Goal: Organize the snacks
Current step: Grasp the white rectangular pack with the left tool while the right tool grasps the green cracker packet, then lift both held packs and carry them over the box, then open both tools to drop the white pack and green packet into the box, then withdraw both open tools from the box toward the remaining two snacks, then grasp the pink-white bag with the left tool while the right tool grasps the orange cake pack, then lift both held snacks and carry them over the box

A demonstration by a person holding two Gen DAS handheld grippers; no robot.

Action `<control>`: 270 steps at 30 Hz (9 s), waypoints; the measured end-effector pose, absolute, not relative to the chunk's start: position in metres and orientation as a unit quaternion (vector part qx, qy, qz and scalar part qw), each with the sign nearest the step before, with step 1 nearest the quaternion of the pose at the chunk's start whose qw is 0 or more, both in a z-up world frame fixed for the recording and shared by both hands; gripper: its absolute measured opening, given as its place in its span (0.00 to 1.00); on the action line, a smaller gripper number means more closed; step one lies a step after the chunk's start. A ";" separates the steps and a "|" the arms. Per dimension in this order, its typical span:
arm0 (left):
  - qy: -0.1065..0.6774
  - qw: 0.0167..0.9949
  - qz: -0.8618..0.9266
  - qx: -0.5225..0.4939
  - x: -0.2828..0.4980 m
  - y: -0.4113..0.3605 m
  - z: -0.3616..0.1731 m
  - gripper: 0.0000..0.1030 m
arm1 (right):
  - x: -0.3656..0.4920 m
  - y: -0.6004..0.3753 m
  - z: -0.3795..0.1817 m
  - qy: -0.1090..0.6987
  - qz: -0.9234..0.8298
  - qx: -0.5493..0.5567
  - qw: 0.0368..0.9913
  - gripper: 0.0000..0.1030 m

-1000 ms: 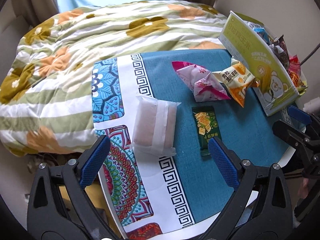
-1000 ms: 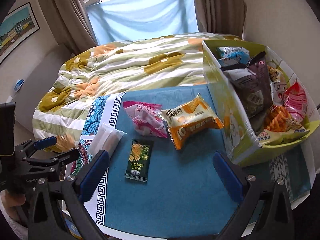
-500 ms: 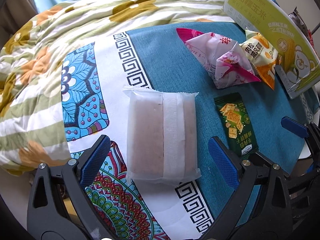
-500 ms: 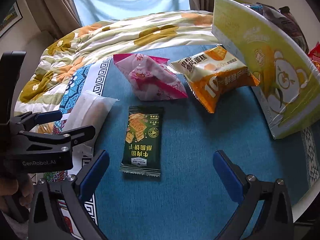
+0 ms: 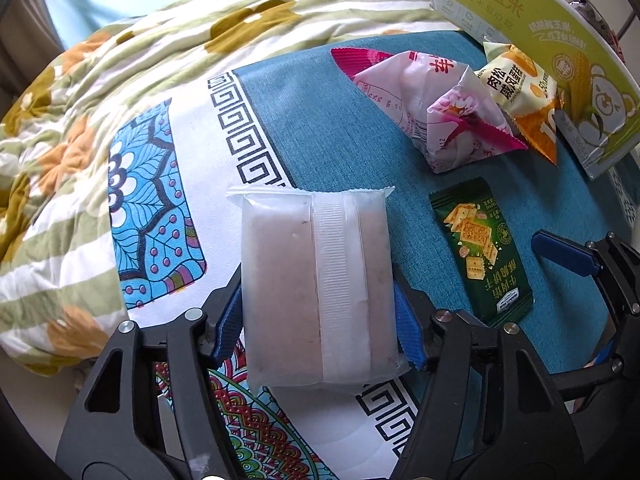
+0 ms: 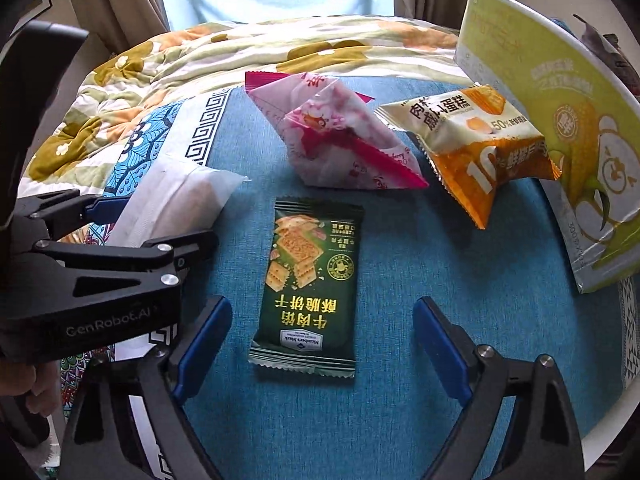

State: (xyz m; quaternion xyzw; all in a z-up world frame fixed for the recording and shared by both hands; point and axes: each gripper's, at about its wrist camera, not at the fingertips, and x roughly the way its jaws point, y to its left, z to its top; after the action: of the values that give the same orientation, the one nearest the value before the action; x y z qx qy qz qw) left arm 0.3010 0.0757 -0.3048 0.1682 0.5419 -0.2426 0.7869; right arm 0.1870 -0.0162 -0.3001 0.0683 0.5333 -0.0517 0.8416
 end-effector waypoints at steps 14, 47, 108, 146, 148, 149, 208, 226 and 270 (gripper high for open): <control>0.553 0.787 -0.237 0.132 0.291 0.099 -0.299 0.58 | 0.195 -0.004 -0.301 0.526 -0.066 0.044 0.847 0.60; 0.441 0.870 -0.203 0.089 0.270 0.038 -0.091 0.58 | 0.163 -0.092 -0.127 0.396 -0.003 0.089 0.914 0.39; 0.496 0.859 -0.126 -0.006 0.274 -0.146 -0.127 0.99 | 0.261 -0.396 -0.121 0.435 0.056 0.101 0.893 0.89; 0.472 0.872 -0.119 -0.050 0.244 0.039 -0.106 0.99 | 0.174 -0.237 -0.084 0.389 0.059 0.086 0.915 1.00; 0.481 0.865 -0.135 -0.043 0.256 0.049 -0.112 0.99 | 0.176 -0.219 -0.089 0.393 0.043 0.095 0.913 1.00; 0.486 0.861 -0.144 -0.041 0.261 0.054 -0.115 0.99 | 0.177 -0.209 -0.092 0.394 0.036 0.099 0.913 1.00; 0.597 0.733 -0.326 -0.009 0.405 0.035 -0.298 0.40 | 0.248 -0.125 -0.271 0.433 -0.260 0.302 0.809 0.99; 0.581 0.757 -0.300 -0.017 0.411 0.049 -0.287 0.37 | 0.265 -0.130 -0.280 0.463 -0.245 0.263 0.810 0.58; 0.475 0.817 -0.316 -0.076 0.266 -0.260 -0.105 0.36 | 0.156 -0.370 -0.072 0.379 -0.029 0.125 0.917 0.58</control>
State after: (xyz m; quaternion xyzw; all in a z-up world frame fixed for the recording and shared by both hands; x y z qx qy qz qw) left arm 0.2656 -0.2600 -0.1048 -0.0758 0.4753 -0.3163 0.8175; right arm 0.1560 -0.3704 -0.0724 0.1253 0.3787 -0.0293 0.9165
